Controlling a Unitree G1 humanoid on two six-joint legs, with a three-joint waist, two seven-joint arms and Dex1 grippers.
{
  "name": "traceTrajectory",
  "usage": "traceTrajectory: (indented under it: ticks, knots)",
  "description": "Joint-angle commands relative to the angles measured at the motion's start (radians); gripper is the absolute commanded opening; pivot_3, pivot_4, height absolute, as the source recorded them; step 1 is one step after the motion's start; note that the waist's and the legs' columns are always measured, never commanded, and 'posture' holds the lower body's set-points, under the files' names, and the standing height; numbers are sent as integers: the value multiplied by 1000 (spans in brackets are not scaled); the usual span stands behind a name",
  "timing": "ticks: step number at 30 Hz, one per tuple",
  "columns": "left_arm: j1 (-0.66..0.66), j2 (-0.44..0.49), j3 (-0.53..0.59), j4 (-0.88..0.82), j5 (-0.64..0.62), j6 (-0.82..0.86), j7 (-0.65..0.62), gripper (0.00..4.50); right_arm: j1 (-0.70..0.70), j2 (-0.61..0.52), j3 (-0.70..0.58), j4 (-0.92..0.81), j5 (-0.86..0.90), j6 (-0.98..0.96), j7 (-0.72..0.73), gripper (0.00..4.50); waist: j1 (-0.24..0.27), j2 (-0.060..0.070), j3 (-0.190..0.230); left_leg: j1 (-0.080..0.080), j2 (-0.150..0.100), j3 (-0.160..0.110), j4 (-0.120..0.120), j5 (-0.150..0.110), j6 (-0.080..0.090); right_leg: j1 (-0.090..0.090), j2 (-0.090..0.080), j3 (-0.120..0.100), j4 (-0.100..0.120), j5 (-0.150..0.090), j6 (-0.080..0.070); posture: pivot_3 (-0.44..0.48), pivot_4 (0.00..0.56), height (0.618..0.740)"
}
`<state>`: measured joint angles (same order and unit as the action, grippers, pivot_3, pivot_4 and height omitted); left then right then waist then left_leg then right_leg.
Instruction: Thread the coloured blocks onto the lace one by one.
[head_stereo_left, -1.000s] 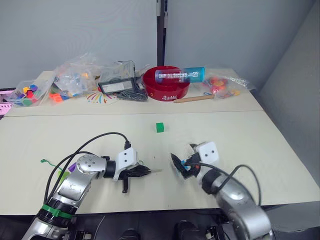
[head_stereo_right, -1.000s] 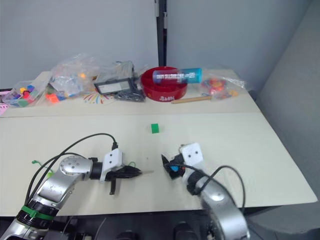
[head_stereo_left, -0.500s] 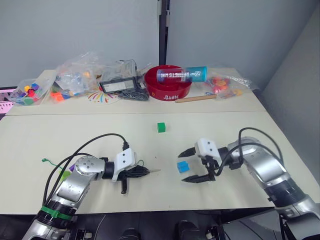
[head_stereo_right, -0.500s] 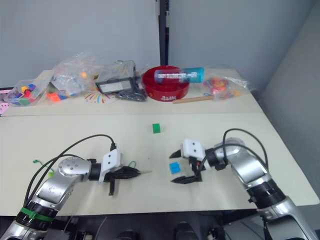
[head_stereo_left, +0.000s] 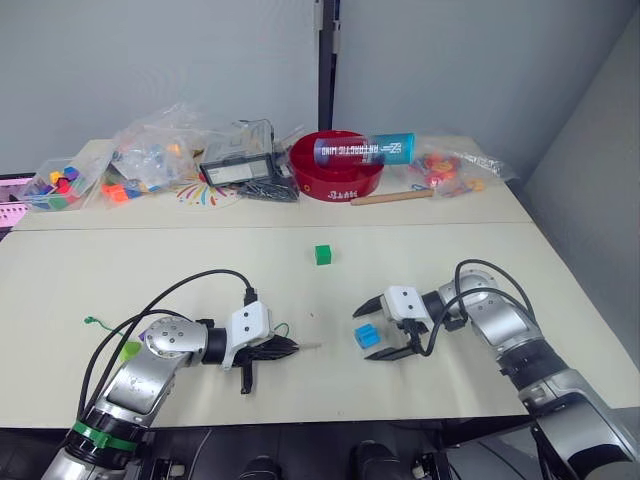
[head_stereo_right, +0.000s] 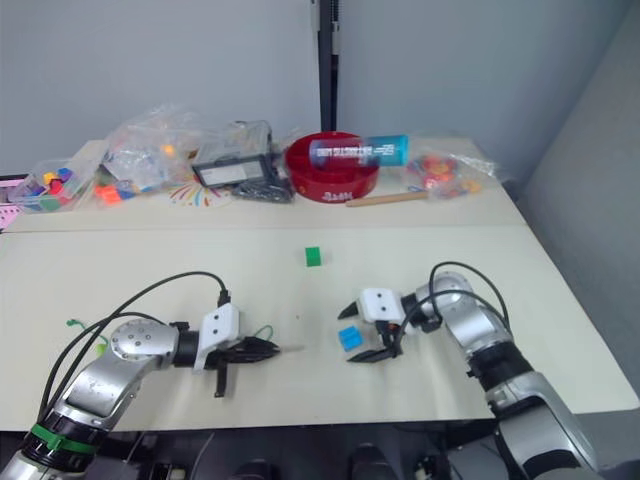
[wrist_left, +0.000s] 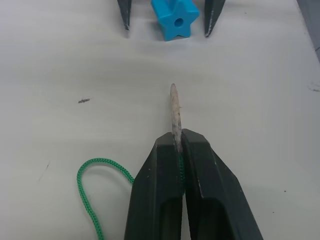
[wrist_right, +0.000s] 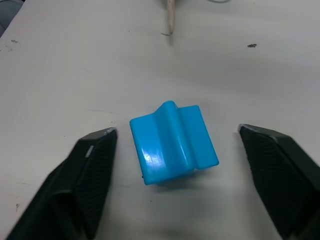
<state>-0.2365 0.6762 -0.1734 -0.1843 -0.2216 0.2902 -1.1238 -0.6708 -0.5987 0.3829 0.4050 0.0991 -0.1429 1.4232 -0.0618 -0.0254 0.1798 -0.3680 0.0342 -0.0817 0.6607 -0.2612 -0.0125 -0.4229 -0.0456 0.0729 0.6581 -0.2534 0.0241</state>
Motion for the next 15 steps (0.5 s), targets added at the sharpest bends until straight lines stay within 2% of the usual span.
traceTrajectory:
  ticks: [1, 4, 6, 11, 15]
  knots:
    - [-12, 11, 18, -34, -21, 5, 2, 0, -6, -4, -30, 10, 2, -6, 7, 2564, -1, 0, 0, 0, 0, 0, 0, 0, 0, 0, 0, 0, 0, 0, 0, 0, 150, 740]
    - [-17, 12, 14, -35, -25, 7, -1, 0, 0, -2, -43, 1, 18, 18, 10, 1539, -1, 0, 0, 0, 0, 0, 0, 0, 0, 0, 0, 0, 0, 0, 0, 0, 150, 740]
    - [-25, 8, 11, -35, -31, 9, -3, 0, 16, 2, -56, -30, 33, 54, -3, 1343, 0, 0, 0, 0, 0, 0, 0, 0, 0, 0, 0, 0, 0, 0, 0, 0, 150, 740]
    - [-52, -16, -5, -36, -35, 22, 6, 0, 88, 27, -69, -162, 43, 174, -65, 1316, 2, 0, 0, 0, 0, 0, 0, 0, 0, 0, 0, 0, 0, 0, 0, 0, 150, 740]
    - [-80, -29, -44, -35, 10, 39, 32, 0, 141, 46, -61, -245, 27, 241, -123, 1316, 3, 0, 0, 0, 0, 0, 0, 0, 0, 0, 0, 0, 1, 0, 0, 0, 150, 740]
